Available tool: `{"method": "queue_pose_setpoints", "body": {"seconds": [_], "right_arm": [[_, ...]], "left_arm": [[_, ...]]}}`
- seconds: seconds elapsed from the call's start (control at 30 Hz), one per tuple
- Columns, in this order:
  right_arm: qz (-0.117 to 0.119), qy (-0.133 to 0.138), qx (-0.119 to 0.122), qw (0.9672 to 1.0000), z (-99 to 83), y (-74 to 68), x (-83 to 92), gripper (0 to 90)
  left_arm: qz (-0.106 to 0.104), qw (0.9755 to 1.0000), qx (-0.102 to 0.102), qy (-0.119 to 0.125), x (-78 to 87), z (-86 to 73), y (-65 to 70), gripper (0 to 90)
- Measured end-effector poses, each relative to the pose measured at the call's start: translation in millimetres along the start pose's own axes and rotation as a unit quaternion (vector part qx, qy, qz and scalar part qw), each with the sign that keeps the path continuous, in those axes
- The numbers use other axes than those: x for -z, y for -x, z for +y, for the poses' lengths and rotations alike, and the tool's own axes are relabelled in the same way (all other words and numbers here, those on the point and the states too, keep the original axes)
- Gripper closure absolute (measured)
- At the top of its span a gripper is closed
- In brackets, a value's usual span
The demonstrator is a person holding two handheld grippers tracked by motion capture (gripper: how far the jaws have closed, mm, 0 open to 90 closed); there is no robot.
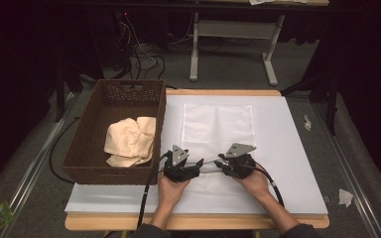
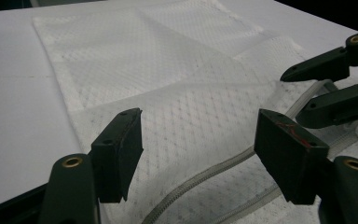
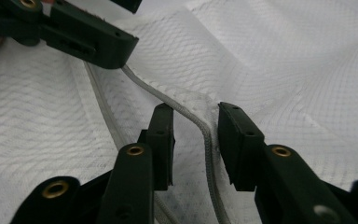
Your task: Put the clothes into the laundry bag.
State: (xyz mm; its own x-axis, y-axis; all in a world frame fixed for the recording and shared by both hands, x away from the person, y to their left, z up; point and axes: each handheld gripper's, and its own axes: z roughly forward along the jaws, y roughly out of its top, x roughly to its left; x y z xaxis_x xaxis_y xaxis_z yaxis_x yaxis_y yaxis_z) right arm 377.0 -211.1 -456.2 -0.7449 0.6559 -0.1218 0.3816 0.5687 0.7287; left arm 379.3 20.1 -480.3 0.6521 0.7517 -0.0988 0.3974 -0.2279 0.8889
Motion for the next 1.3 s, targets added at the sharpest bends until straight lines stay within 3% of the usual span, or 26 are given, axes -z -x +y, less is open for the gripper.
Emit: {"method": "queue_pose_setpoints", "body": {"seconds": [0.37,1.3], "right_arm": [[0.006,-0.005,0.007,0.9999,5.6,7.4,3.7,87.4],[-0.010,0.008,0.022,0.9997,35.6,18.7,22.8,88.9]], "left_arm": [[-0.004,1.0000,-0.001,0.000,0.5,0.0,0.2,31.8],[0.000,1.0000,-0.002,0.000,0.3,-0.1,0.8,31.0]]}}
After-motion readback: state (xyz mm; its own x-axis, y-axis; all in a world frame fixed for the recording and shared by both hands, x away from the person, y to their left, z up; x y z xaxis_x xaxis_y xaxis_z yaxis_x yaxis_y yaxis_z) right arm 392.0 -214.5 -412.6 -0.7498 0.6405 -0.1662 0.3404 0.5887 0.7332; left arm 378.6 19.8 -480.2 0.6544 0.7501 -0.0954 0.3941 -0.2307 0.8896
